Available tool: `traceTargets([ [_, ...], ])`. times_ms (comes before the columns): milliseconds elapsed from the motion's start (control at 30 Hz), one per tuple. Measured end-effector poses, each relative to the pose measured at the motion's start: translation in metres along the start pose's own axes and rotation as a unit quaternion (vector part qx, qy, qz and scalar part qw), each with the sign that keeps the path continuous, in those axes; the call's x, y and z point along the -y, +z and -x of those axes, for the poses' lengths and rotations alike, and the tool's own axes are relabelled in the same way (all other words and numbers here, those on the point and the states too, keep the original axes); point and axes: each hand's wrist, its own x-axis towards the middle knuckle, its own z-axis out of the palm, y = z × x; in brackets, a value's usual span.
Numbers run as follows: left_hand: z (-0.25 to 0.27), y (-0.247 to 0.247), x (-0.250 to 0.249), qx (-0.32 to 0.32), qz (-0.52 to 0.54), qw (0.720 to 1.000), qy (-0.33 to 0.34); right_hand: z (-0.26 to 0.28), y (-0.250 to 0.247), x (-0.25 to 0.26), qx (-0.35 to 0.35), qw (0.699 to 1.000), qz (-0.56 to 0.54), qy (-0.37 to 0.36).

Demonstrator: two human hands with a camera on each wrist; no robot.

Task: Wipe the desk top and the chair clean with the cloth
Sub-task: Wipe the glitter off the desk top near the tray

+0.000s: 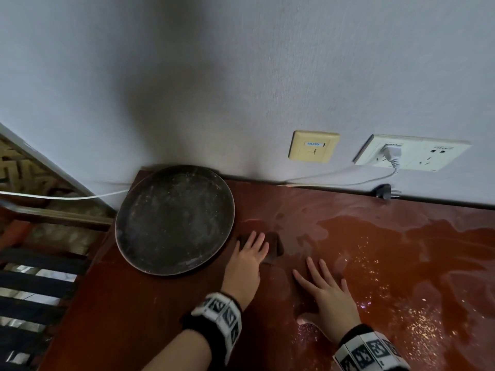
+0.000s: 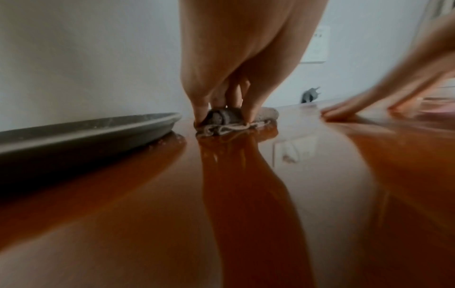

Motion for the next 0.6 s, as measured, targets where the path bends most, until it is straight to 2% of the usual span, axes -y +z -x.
traceTargets([
  [100,0.018,0.021,-0.001,-0.005,0.009,1.0,0.013,0.001,0.0,0.0,0.004,1.0,0.002,-0.001],
  [233,-0.021,-0.003,-0.004,-0.04,0.006,0.999,-0.035,0.001,-0.001,0.003,0.007,1.0,-0.003,-0.003],
  [367,-0.052,-0.026,-0.015,0.055,-0.058,0.992,-0.103,-0.001,-0.014,0.005,0.011,1.0,0.003,0.004],
  [433,-0.045,-0.025,-0.03,0.069,-0.069,0.985,-0.141,-0.012,-0.032,0.004,-0.022,1.0,-0.003,0.004],
  [467,-0.039,-0.02,-0.035,0.069,-0.056,0.984,-0.155,-0.021,-0.042,0.002,-0.042,0.999,-0.008,0.004],
  [567,-0.025,-0.012,-0.038,-0.027,-0.045,0.988,-0.142,-0.057,-0.065,-0.003,-0.063,0.998,-0.009,0.01],
  [600,-0.026,-0.014,-0.034,-0.012,-0.037,0.991,-0.13,-0.067,-0.069,-0.004,-0.055,0.998,-0.008,0.015],
])
